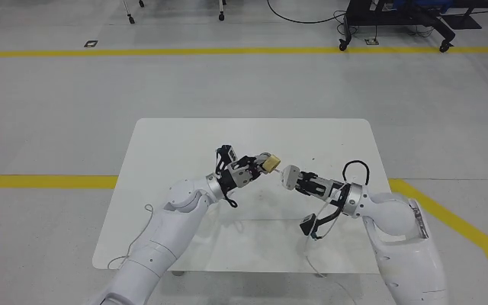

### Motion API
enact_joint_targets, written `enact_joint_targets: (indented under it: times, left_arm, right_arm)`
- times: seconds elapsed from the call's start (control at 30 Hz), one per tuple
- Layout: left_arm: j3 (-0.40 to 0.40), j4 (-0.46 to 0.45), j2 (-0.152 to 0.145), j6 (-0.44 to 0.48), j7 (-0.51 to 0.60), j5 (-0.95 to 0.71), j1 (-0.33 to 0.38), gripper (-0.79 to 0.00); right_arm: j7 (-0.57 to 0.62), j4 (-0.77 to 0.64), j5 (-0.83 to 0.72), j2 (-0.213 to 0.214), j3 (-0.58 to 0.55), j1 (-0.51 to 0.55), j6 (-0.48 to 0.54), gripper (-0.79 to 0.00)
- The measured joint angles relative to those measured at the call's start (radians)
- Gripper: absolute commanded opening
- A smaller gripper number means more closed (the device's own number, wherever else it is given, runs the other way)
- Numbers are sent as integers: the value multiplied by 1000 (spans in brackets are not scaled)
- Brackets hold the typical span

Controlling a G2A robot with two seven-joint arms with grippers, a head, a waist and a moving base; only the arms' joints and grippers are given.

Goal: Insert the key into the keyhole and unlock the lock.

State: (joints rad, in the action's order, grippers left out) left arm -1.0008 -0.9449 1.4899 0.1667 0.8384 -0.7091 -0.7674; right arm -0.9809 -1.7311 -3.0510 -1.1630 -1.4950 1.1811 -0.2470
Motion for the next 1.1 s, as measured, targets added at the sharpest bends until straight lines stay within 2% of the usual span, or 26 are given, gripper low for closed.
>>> enact_joint_targets:
  times: [0.27, 0.63, 0.8, 1.1]
  left_arm:
    - [-16, -39, -3, 31, -39, 34, -26, -785]
    - [-23, -88, -6, 97, -128, 130, -57, -785]
    - [-37, -102, -7, 81, -168, 128, -68, -785]
    - [-37, -104, -8, 82, -175, 138, -70, -785]
  right_arm:
    - [11, 35, -21, -2, 16, -19, 46, -785]
    - [5, 55, -21, -27, 12, -20, 53, -785]
    - [-11, 59, -21, -46, 1, -19, 41, -785]
    - [-11, 59, -21, -46, 0, -19, 41, -785]
